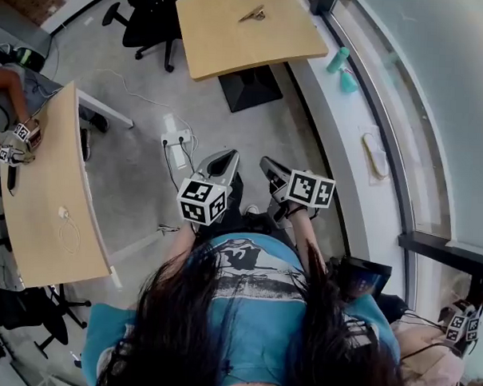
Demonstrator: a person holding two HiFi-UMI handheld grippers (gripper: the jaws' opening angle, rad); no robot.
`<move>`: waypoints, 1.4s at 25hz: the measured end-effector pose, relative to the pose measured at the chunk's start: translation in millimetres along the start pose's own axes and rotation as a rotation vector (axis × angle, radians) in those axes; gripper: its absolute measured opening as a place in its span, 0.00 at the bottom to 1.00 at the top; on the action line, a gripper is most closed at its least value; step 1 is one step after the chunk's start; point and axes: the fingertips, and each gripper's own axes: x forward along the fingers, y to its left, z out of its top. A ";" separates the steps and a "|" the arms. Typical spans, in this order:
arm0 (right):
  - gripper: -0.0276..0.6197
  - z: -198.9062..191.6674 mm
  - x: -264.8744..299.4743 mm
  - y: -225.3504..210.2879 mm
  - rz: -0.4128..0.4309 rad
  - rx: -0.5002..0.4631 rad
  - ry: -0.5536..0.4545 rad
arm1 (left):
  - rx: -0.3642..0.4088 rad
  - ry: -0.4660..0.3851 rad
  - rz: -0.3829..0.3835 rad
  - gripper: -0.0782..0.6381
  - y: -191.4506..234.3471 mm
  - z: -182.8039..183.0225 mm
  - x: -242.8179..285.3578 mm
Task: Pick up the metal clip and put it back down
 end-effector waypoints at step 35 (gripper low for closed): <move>0.07 232.0 280.3 5.4 -0.097 -0.010 0.020 | -0.083 -0.034 -0.053 0.11 294.9 165.6 189.2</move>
